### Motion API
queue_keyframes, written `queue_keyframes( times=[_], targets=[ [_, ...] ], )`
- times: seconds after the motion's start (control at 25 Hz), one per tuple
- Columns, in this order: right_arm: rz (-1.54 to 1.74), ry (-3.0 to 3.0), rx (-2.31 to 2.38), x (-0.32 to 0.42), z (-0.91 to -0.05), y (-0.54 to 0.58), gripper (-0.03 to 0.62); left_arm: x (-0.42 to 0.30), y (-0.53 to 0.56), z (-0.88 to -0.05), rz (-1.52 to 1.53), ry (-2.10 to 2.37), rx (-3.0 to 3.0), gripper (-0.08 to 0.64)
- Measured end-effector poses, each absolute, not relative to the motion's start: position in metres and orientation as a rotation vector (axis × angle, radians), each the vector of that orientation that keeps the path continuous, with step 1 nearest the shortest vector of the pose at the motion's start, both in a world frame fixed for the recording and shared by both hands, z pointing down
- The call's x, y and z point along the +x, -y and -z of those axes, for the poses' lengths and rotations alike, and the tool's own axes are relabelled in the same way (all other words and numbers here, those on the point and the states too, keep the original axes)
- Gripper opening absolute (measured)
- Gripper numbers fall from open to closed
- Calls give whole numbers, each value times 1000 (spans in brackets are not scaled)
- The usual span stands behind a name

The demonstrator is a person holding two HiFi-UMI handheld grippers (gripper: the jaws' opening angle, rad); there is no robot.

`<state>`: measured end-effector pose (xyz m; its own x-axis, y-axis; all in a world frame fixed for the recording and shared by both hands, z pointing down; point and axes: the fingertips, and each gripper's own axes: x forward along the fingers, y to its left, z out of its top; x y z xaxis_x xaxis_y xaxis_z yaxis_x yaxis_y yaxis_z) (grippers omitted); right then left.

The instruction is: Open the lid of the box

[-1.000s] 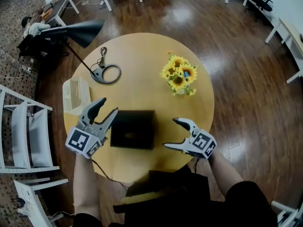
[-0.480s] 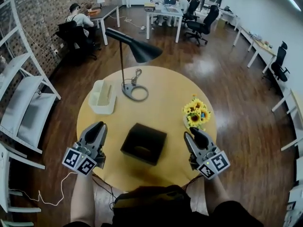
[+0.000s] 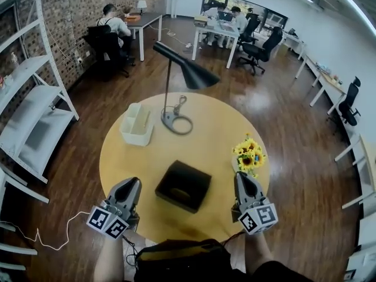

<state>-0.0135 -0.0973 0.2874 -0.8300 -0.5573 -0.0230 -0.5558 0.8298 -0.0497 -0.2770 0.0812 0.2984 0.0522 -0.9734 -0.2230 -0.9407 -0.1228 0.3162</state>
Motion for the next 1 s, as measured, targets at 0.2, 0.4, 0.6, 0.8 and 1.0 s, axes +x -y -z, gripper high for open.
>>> queue_keyframes(
  times=[0.2, 0.4, 0.6, 0.8, 1.0],
  targets=[
    [75, -2960, -931, -13, -293, 94, 0, -286, -87, -318, 617, 2011, 2176, 31],
    [84, -2942, -985, -2, -301, 98, 0, -296, -84, -325, 654, 2014, 2153, 31],
    [37, -2933, -1027, 4, -301, 101, 0, -297, -70, -318, 651, 2028, 2194, 31],
    [35, -2905, -1069, 14, -301, 107, 0, -297, -60, -315, 638, 2020, 2215, 31],
    [64, -2906, -1102, 26, -309, 112, 0, -300, -60, -319, 654, 2032, 2182, 31]
  ],
)
